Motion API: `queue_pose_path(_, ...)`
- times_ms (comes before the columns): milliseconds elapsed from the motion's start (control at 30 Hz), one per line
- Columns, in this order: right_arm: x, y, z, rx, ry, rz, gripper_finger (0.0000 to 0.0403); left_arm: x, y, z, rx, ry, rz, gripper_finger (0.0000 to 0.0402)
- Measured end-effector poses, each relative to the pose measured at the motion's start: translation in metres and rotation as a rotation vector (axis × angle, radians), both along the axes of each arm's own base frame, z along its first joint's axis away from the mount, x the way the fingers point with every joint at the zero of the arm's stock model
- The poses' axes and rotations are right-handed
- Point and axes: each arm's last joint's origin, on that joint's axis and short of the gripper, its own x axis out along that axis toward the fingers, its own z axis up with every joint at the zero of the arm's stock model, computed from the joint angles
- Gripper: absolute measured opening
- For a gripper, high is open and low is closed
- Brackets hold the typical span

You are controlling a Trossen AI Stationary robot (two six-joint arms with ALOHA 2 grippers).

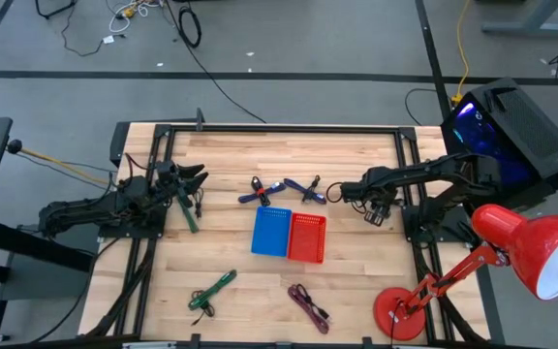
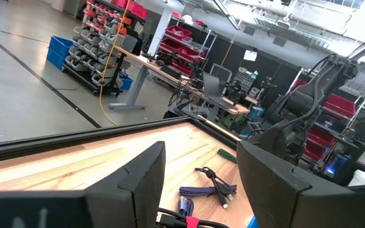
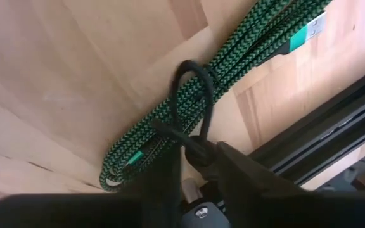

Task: Pick & Place USB Port
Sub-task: Put the black USB cable into the blue basket

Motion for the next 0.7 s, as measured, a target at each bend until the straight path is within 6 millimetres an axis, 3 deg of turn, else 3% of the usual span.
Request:
queue_pose_path(100, 0.000, 0.000, 0.000, 0.002, -0.001, 0.001, 0.0014, 0.000, 0.000, 0.000, 0.000, 0.000, -0.001, 0.0202)
queue_pose_path(367, -0.001, 0.001, 0.003, 0.037, 0.029, 0.028, 0.0002, 0.000, 0.000, 0.000, 0.000, 0.000, 0.000, 0.0202)
queue_pose_path(500, 0.002, -0.001, 0.019, -0.002, 0.090, 0.035, 0.0001, 0.000, 0.000, 0.000, 0.000, -0.001, 0.000, 0.0202)
queue_pose_path(700, 0.024, -0.007, 0.059, -0.029, -0.038, 0.090, 0.0001, 0.000, 0.000, 0.000, -0.005, -0.003, -0.001, 0.0202)
